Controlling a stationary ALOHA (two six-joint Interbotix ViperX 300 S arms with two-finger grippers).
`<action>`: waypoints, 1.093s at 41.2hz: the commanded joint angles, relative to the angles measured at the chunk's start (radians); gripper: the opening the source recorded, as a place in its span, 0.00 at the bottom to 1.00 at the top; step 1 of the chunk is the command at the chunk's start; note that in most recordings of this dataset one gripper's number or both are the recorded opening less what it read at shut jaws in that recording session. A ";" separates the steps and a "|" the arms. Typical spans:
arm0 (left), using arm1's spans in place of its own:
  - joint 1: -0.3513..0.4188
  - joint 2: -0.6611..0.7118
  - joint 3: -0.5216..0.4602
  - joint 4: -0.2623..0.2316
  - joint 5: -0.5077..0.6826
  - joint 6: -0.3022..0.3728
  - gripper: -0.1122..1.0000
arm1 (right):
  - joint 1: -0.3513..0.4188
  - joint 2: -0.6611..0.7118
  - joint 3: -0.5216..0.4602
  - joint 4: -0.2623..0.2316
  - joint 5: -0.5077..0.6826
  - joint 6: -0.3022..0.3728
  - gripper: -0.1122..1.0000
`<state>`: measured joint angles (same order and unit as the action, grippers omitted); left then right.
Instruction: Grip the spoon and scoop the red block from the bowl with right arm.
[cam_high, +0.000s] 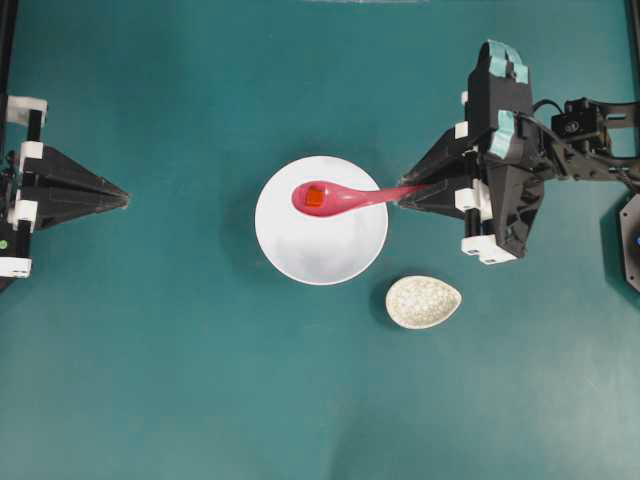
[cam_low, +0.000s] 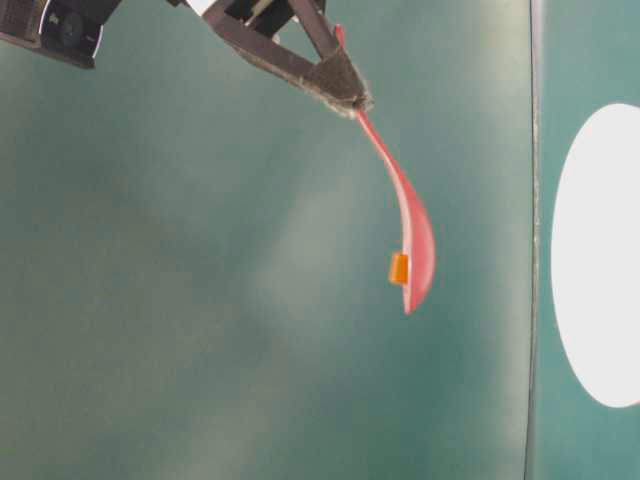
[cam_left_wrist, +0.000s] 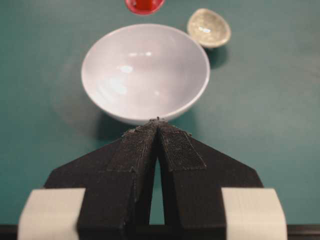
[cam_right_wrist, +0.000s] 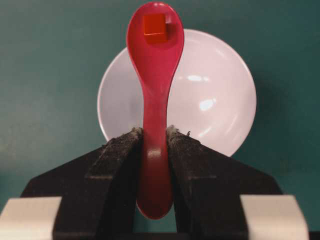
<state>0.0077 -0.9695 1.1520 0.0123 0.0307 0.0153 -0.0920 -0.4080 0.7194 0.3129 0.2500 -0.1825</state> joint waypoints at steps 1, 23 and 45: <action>0.002 0.006 -0.025 0.002 -0.005 0.002 0.10 | 0.003 -0.018 -0.031 0.003 -0.003 -0.002 0.32; 0.002 0.003 -0.025 0.003 -0.005 0.003 0.10 | 0.003 -0.020 -0.032 -0.002 -0.006 -0.003 0.32; 0.002 -0.002 -0.025 0.003 0.005 -0.002 0.10 | 0.003 -0.020 -0.031 -0.009 -0.015 -0.005 0.32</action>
<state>0.0077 -0.9741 1.1520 0.0138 0.0337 0.0169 -0.0905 -0.4080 0.7194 0.3053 0.2454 -0.1871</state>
